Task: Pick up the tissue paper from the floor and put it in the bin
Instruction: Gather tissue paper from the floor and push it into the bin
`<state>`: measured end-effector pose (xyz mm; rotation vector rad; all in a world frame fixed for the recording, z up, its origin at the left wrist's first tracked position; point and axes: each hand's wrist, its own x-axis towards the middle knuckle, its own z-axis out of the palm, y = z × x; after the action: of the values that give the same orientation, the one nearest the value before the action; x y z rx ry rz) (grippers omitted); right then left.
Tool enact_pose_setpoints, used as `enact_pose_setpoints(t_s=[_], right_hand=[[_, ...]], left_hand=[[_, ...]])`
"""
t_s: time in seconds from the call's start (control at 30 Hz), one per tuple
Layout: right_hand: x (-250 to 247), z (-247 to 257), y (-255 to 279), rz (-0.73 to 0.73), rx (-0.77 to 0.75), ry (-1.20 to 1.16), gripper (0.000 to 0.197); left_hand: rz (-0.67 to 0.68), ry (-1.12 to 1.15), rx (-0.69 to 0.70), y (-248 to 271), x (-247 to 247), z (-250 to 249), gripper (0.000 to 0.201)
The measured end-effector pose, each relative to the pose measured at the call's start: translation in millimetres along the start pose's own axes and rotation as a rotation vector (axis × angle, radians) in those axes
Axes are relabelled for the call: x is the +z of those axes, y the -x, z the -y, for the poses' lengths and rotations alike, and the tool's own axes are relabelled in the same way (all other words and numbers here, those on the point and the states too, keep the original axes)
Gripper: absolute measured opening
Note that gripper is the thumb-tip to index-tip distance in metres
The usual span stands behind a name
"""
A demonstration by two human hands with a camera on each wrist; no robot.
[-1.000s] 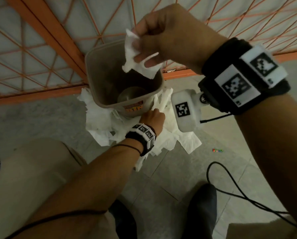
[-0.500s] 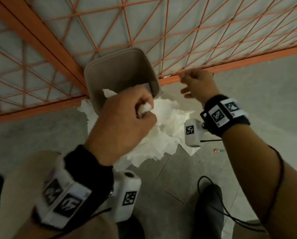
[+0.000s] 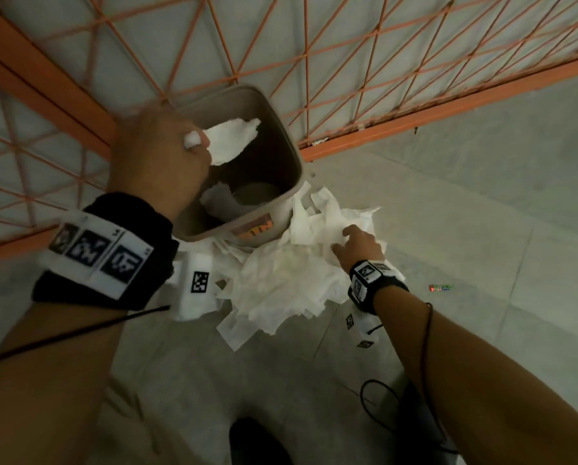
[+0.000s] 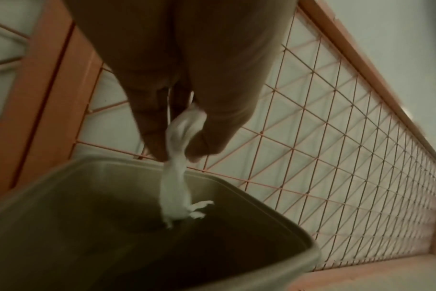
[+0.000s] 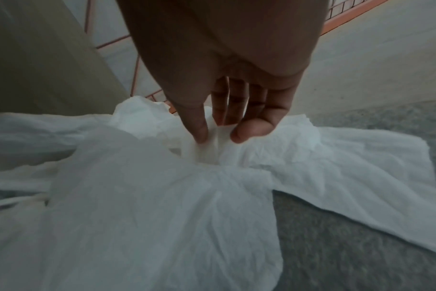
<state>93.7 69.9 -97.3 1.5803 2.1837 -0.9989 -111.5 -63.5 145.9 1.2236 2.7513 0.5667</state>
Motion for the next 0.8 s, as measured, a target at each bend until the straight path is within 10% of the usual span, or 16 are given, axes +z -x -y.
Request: enact_pose_setpoints(t_s=[0.1,0.23,0.5,0.8], right_hand=[[-4,2,-3,-0.068,-0.008,-0.047,0.019],[-21,1,2,-0.116,0.025,-0.318,0.012],[-79,-10,47,-0.127,-0.045,-0.665,0.016],[-122,-15,81,-0.167,-0.172,-0.596,0.024]], left_hand=[[0.077,-0.082,-0.039,13,12,-3,0.039],[-0.205,0.121,0.268,53,17,-44,0.021],[0.617,-0.042,-0.065,71,159,-67,0.043],[0.782,-0.232,-0.161,39,212,-55,0.047]])
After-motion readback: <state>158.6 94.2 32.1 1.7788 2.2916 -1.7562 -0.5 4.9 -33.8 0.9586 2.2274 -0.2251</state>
